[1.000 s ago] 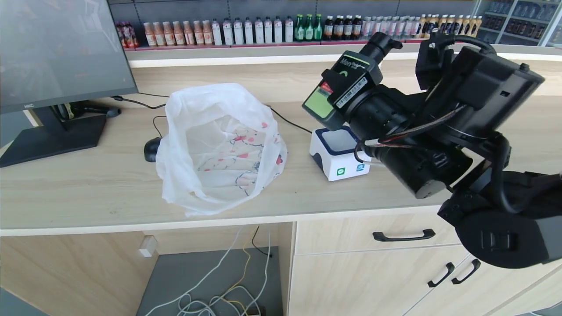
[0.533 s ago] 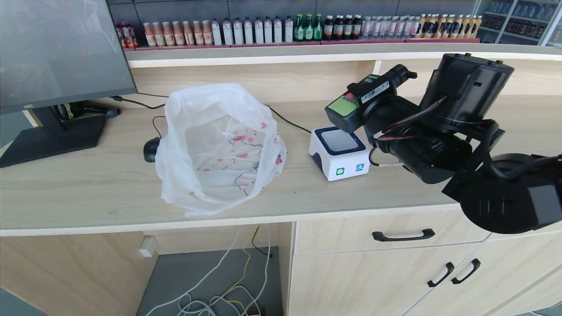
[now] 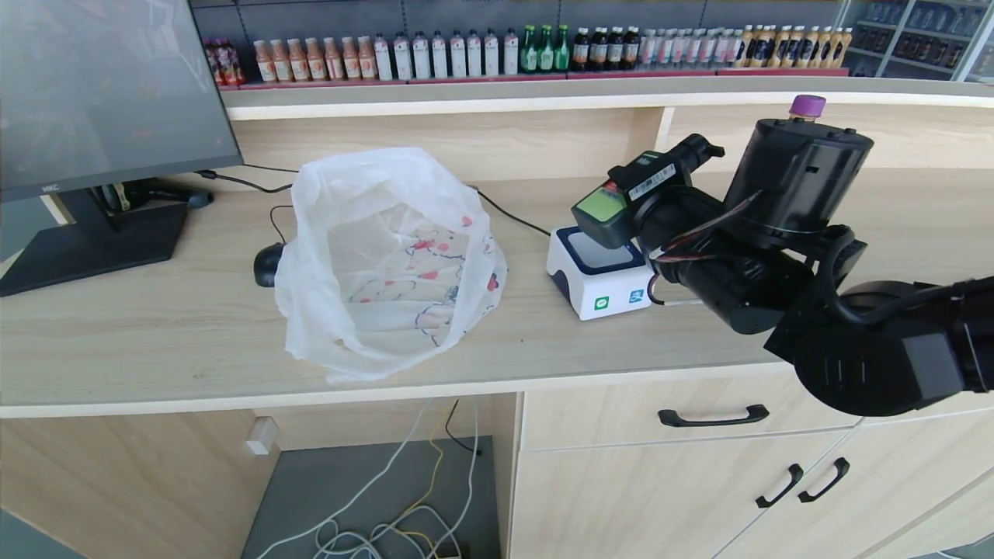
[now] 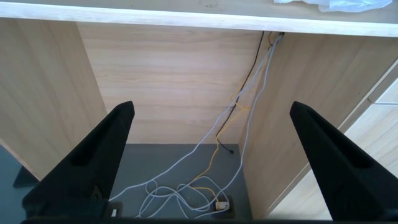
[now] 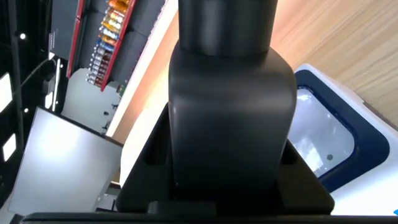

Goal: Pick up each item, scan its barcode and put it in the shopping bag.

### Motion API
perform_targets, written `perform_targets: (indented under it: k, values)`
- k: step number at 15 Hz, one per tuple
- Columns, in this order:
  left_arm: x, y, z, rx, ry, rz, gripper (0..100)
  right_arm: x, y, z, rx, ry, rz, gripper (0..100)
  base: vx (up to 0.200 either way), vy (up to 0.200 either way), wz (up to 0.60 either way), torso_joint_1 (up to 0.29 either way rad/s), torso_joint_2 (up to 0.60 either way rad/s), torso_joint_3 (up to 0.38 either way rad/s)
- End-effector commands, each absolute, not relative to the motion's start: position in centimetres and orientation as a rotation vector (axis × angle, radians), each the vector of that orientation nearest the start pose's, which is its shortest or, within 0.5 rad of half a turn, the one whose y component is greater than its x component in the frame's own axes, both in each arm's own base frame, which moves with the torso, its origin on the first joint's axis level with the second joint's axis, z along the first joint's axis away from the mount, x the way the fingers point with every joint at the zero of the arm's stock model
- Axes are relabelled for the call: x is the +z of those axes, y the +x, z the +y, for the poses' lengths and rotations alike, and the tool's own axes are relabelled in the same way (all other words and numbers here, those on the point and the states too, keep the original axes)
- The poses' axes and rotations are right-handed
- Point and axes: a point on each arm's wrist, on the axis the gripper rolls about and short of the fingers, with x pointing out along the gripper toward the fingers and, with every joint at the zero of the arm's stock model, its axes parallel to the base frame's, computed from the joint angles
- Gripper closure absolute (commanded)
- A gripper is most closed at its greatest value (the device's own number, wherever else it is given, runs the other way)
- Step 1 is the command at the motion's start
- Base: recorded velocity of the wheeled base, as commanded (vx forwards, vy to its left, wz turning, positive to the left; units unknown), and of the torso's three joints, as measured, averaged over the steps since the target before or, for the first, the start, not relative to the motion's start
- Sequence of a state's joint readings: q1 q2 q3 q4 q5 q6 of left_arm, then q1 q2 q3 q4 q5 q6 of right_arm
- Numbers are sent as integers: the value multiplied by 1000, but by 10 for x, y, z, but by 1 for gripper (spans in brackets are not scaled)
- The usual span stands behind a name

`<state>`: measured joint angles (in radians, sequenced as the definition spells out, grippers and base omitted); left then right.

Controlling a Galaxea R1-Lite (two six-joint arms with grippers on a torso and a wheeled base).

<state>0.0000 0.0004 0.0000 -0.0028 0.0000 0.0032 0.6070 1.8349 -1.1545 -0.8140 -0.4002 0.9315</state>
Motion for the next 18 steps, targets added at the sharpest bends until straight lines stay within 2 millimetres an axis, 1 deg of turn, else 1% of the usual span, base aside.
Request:
perform_targets:
  k: [1, 11, 18]
  values:
    - [76, -23, 0, 0, 3, -3, 0, 246, 306, 202, 241, 984, 0, 100, 0, 0, 0, 0, 0, 0]
    - [76, -23, 0, 0, 3, -3, 0, 232, 313, 207, 226, 969, 29, 100, 0, 0, 0, 0, 0, 0]
    - [76, -23, 0, 0, 3, -3, 0, 228, 315, 207, 220, 964, 37, 100, 0, 0, 0, 0, 0, 0]
